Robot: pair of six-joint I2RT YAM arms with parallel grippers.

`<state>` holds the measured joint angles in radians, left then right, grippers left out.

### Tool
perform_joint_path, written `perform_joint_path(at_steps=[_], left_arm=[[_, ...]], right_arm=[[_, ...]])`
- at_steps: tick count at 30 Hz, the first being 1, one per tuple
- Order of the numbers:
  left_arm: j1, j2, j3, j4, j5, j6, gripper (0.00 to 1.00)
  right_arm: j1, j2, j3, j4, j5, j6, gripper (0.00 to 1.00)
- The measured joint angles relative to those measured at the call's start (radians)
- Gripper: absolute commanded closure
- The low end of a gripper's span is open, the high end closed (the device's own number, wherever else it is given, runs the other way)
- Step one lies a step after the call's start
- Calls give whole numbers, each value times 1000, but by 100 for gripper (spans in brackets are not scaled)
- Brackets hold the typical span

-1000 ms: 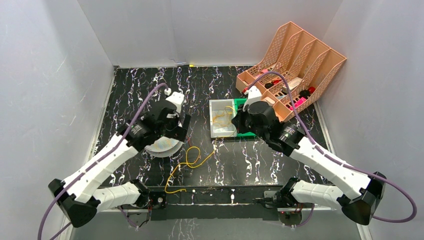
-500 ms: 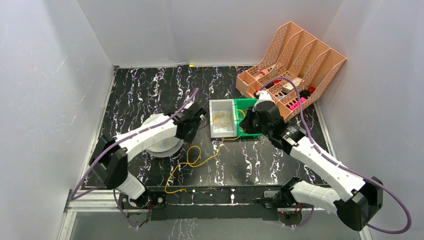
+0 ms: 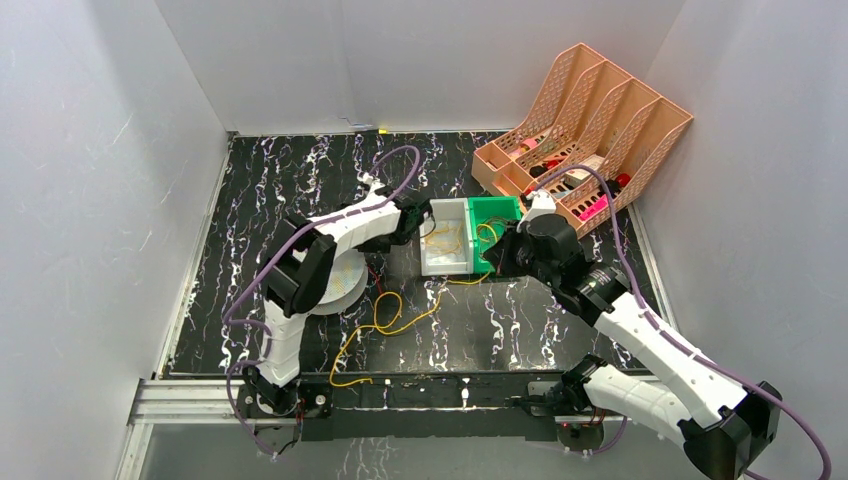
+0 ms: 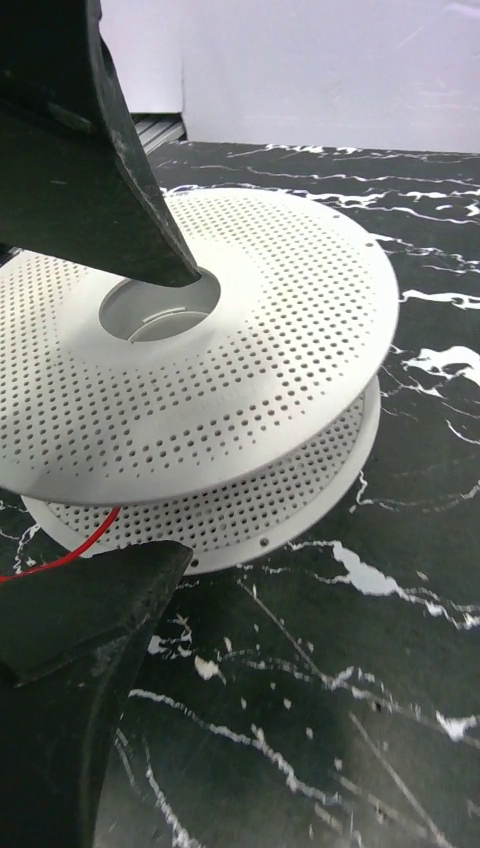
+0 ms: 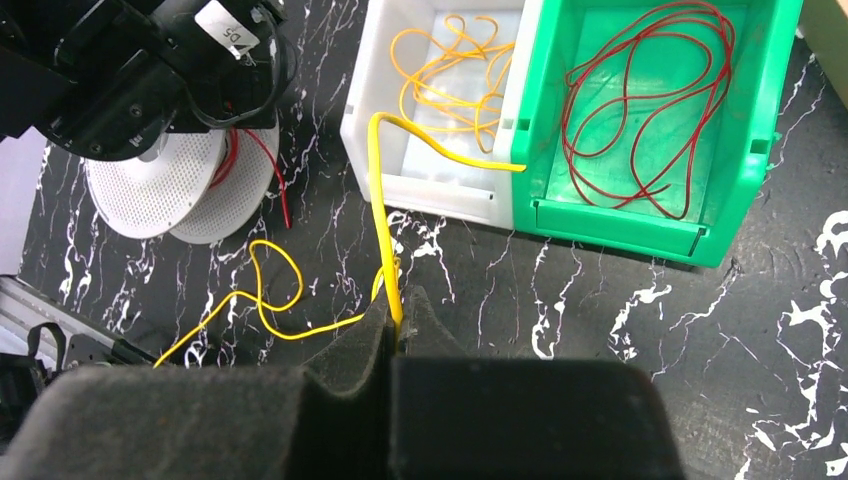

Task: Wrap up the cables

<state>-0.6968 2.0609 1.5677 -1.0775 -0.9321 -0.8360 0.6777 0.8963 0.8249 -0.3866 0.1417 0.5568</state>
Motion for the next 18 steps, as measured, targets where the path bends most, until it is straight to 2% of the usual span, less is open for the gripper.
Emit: perform_joint_path(at_steps=[10,15,18], left_arm=[[17,-6,-103,-11,2,-73,3],[17,-52,-154,40,25,-34,14],[17,-126,-193,86,53,8,24]], right_arm=[[-3,-10,-18,0,-34,-3,100],[-3,-13,-18,0,-40,-4,100],[-3,-13,-18,0,-42,-4,100]])
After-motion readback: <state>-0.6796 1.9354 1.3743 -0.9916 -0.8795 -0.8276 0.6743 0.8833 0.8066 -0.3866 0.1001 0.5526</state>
